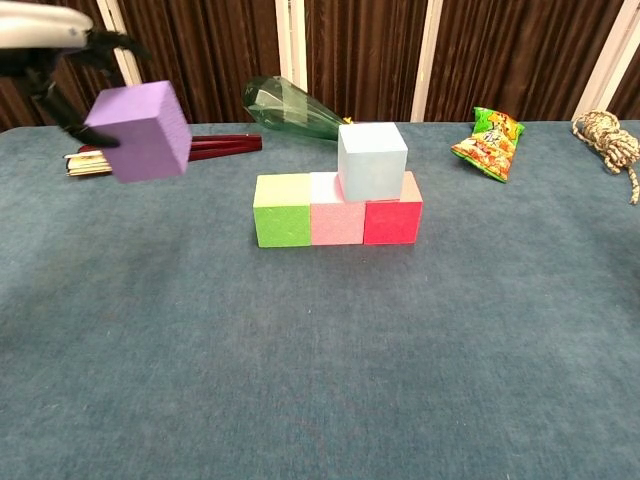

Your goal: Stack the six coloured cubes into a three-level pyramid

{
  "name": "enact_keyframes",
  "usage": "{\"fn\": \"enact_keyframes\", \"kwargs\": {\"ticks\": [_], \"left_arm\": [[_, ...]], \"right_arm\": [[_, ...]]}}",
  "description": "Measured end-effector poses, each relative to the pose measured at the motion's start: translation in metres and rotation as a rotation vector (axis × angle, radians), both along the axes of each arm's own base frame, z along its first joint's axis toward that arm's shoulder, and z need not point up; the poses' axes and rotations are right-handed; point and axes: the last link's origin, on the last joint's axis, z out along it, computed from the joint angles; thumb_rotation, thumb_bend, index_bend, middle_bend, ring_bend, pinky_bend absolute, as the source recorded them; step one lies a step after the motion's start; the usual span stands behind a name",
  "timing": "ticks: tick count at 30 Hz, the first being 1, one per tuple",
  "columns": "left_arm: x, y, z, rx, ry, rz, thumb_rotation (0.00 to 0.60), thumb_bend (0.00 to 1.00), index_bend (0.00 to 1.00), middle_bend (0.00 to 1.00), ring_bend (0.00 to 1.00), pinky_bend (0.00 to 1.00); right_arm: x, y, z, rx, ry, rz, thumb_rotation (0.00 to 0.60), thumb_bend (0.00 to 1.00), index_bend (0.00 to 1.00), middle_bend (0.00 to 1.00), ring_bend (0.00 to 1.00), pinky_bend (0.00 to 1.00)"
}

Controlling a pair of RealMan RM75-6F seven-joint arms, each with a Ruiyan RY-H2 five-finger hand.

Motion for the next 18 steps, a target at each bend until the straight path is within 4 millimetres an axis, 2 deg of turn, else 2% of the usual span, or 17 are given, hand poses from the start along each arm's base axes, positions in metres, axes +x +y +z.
{"fn": "enact_keyframes", "kwargs": {"ticks": [5, 9, 18], "left_arm": [[0.029, 0.014, -0.009, -0.026, 0.010, -0.020, 0.600, 0.36, 0.00, 0.34, 0.04, 0.03], [0.054, 0.026, -0.025, -0.048, 0.016, -0.017, 0.600, 0.36, 0.00, 0.34, 0.05, 0.03], [0.092, 0.043, -0.061, -0.066, 0.038, 0.002, 0.600, 0.36, 0.01, 0.35, 0.05, 0.03]], "right_arm": [[-0.001, -0.001, 0.002, -0.007, -0.019, -0.009, 0.600, 0.31, 0.00, 0.00, 0.00, 0.00], [-0.003, -0.003, 0.003, -0.007, -0.039, -0.020, 0.600, 0.31, 0.00, 0.00, 0.00, 0.00], [-0.006, -0.005, 0.004, 0.000, -0.077, -0.037, 0.600, 0.31, 0.00, 0.00, 0.00, 0.00]]}}
